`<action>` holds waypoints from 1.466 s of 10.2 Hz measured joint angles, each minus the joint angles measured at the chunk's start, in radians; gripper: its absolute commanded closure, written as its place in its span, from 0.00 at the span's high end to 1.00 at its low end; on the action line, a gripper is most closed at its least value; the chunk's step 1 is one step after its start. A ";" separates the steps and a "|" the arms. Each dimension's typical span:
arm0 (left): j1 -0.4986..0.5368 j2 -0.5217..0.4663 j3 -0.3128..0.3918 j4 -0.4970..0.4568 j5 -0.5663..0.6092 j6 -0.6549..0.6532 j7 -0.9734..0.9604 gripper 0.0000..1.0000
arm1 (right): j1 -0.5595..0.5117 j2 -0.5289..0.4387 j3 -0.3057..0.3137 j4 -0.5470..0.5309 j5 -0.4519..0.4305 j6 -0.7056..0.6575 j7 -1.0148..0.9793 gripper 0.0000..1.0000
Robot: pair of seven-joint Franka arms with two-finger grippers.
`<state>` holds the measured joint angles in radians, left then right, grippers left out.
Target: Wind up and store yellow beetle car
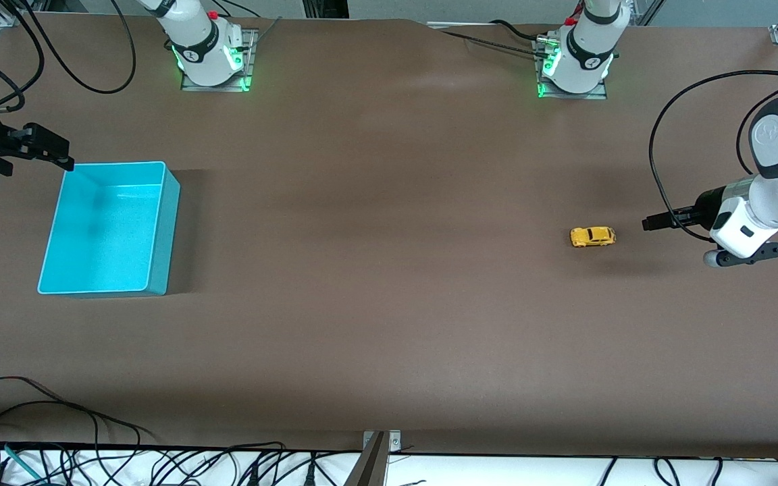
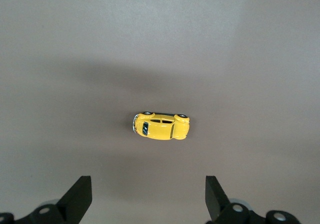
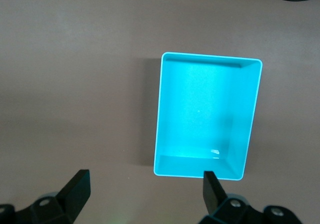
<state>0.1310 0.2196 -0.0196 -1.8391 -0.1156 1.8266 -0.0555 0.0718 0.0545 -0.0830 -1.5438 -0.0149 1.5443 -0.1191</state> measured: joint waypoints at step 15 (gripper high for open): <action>0.000 0.000 0.000 0.000 0.000 0.000 0.000 1.00 | 0.000 0.000 -0.017 0.000 0.000 -0.001 -0.033 1.00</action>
<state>0.1311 0.2199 -0.0196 -1.8390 -0.1156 1.8266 -0.0555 0.0716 0.0547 -0.1001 -1.5438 -0.0149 1.5431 -0.1522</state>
